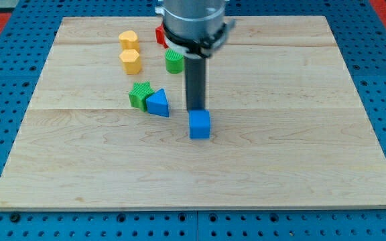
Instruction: Push the blue cube into yellow heart
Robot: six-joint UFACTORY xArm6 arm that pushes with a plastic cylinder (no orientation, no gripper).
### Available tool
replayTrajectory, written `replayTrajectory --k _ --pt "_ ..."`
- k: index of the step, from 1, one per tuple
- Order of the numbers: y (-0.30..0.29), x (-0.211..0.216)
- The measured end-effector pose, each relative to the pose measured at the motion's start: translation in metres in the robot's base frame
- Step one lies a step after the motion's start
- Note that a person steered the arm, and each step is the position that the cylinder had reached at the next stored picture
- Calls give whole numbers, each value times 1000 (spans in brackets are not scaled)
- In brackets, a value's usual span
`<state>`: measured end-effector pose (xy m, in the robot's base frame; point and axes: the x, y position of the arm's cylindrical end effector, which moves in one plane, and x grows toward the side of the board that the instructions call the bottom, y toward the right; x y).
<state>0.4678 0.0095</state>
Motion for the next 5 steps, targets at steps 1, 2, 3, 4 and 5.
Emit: replayTrajectory --k 1,2,3,4,5 --pt "21 33" --pt "101 29" --pt "98 75" --pt "12 75" --pt "-68 68"
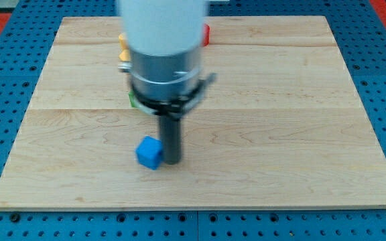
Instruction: Push the blue cube into yellow heart
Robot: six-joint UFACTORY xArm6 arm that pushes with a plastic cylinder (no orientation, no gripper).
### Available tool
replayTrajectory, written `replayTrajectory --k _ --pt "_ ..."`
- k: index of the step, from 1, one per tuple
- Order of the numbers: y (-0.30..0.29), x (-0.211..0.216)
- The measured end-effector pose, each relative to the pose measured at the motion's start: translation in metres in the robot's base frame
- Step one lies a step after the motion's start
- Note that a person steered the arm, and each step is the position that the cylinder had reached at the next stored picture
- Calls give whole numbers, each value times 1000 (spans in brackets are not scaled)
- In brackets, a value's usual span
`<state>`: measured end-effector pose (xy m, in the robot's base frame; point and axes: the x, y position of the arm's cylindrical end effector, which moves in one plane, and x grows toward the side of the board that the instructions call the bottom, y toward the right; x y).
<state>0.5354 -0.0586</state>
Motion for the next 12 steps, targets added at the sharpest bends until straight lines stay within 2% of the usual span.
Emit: replayTrajectory --k 1,2,3,5,7,9,10,11,12 --pt "-68 -14" --pt "-71 24" --pt "-93 41" --pt "-120 -59" --pt "-120 -177" --pt "-173 -227" --pt "-185 -204" --pt "-203 -234" --pt "-192 -272"
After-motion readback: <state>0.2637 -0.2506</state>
